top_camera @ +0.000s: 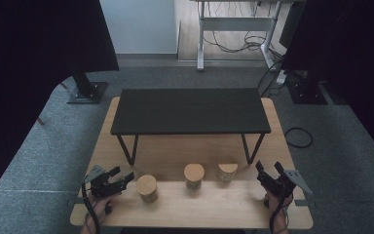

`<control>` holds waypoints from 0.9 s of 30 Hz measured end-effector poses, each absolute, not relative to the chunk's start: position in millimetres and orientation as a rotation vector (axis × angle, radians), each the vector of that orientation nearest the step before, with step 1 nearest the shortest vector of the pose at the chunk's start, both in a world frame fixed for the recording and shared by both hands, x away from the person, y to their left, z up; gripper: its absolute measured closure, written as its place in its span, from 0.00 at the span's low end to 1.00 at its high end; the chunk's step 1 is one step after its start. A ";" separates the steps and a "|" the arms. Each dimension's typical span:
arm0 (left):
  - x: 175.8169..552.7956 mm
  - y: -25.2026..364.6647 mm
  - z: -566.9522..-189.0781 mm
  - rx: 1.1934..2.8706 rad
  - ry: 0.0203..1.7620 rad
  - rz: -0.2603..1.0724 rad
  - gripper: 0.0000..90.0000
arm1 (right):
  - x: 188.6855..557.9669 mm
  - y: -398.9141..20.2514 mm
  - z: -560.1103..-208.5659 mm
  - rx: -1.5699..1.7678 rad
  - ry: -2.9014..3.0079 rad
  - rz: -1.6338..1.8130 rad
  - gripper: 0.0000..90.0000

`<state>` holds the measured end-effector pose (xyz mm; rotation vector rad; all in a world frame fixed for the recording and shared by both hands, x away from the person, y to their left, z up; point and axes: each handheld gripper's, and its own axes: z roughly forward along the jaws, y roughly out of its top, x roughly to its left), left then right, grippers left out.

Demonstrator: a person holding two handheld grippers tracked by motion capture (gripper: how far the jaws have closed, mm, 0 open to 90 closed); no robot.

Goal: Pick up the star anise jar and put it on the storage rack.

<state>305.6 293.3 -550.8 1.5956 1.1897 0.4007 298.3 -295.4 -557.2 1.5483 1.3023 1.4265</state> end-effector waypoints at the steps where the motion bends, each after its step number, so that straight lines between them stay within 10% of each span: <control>1: 305.6 293.3 -550.9 1.596 1.188 0.399 0.21 | 298.4 -295.0 -557.1 1.546 1.304 1.422 0.18; 27: 305.1 292.7 -550.3 1.586 1.192 0.431 0.21 | 299.8 -288.4 -555.8 1.516 1.321 1.350 0.17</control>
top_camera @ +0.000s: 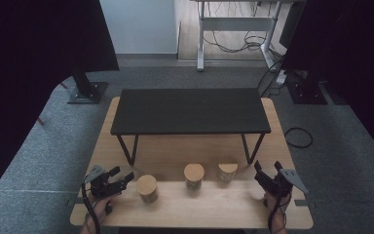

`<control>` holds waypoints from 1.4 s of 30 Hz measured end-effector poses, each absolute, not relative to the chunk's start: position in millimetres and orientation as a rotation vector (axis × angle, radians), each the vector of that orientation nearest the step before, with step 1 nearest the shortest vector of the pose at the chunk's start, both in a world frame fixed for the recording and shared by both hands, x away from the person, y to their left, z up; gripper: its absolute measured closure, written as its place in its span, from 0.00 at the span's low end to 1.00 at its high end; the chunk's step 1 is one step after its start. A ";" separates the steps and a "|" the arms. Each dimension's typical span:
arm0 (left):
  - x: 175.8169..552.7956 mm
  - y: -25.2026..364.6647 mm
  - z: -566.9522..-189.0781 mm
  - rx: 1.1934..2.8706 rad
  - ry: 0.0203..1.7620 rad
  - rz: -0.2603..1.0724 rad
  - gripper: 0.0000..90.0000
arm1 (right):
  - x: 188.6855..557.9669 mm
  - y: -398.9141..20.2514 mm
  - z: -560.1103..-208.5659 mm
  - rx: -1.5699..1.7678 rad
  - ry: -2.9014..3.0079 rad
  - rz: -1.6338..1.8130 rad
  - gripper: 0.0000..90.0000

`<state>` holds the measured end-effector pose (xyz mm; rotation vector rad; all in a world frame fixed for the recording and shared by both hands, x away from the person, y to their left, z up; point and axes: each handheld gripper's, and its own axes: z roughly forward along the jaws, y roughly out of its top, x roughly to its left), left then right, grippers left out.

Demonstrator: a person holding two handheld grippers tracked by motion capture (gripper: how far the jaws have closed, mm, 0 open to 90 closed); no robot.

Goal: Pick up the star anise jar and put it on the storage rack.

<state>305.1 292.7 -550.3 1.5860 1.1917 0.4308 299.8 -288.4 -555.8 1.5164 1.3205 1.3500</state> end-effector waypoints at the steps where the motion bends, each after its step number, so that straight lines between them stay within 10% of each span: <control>1: 305.0 292.2 -550.0 1.585 1.190 0.444 0.21 | 299.9 -288.7 -555.8 1.517 1.320 1.353 0.17; 42: 259.7 273.4 -533.6 1.896 0.706 0.482 0.09 | 299.3 -296.1 -557.3 1.559 1.280 1.421 0.16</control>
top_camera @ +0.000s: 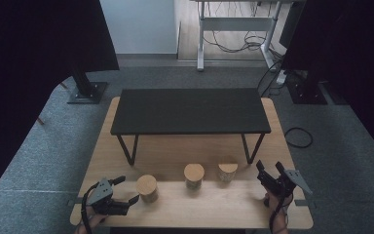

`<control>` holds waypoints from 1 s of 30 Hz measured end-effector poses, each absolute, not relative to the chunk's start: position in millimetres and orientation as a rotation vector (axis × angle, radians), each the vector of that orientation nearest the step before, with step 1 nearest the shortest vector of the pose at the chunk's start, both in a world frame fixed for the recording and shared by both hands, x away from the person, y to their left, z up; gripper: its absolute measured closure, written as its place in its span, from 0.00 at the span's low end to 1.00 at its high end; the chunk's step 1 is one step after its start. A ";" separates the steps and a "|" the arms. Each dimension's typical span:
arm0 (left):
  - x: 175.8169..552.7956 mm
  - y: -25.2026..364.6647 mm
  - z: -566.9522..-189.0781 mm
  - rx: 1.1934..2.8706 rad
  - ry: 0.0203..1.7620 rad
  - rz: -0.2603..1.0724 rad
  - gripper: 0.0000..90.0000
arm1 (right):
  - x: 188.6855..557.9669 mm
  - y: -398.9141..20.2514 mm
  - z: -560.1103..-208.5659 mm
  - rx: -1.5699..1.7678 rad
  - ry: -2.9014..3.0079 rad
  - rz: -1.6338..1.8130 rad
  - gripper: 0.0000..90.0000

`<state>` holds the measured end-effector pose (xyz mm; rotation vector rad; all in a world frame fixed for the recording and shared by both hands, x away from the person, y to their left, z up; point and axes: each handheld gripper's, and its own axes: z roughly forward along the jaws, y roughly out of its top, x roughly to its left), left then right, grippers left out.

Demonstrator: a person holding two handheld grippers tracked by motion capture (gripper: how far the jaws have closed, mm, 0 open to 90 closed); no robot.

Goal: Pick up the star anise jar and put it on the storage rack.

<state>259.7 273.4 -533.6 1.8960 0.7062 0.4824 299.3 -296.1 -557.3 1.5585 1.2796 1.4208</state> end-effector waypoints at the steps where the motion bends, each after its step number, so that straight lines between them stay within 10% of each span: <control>1: 259.9 272.2 -534.0 1.902 0.703 0.483 0.09 | 299.2 -296.1 -557.3 1.558 1.280 1.421 0.16; 30: 263.2 224.6 -537.8 1.976 0.682 0.503 0.05 | 298.5 -299.8 -558.3 1.582 1.251 1.453 0.16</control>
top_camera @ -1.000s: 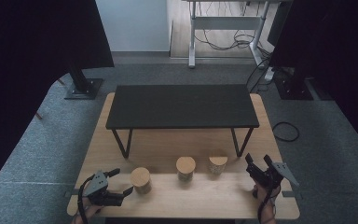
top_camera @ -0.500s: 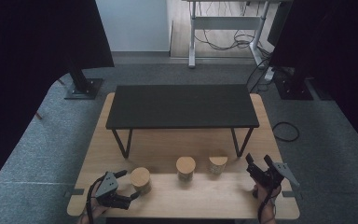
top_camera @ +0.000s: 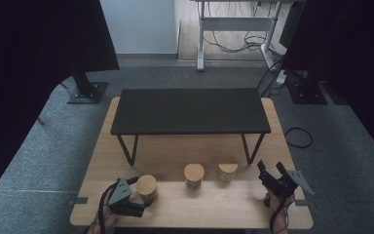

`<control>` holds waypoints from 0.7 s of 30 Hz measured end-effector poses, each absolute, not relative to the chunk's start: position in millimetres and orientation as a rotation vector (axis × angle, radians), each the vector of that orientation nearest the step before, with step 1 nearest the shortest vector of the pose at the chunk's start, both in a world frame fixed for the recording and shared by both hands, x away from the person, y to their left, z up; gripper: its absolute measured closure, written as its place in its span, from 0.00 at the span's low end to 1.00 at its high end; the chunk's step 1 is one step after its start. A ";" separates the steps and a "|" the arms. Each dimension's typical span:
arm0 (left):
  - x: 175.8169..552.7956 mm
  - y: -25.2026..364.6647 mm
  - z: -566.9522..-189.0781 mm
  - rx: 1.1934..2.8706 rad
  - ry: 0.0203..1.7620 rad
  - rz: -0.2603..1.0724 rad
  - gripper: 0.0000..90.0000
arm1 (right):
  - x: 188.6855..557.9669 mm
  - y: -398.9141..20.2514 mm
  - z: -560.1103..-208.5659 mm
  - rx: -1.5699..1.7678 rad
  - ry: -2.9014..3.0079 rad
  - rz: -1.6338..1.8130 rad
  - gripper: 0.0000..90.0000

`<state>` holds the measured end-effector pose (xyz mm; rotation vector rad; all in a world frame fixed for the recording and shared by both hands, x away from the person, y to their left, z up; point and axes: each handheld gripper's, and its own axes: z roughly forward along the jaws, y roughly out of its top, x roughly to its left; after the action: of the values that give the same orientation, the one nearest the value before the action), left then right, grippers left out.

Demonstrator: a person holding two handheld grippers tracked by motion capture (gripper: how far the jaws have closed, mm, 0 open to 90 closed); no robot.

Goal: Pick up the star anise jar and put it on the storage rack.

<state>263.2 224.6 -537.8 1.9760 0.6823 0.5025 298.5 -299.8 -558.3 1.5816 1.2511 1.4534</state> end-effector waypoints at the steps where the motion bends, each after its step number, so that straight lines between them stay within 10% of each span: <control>1: 263.2 224.6 -537.8 1.976 0.682 0.503 0.06 | 298.5 -299.5 -558.2 1.580 1.252 1.452 0.16; 21: 271.1 211.5 -543.8 1.970 0.714 0.496 0.27 | 298.7 -298.6 -558.0 1.572 1.258 1.442 0.16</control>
<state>271.1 211.5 -543.8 1.9704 0.7137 0.4964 298.7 -298.6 -558.0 1.5725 1.2577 1.4421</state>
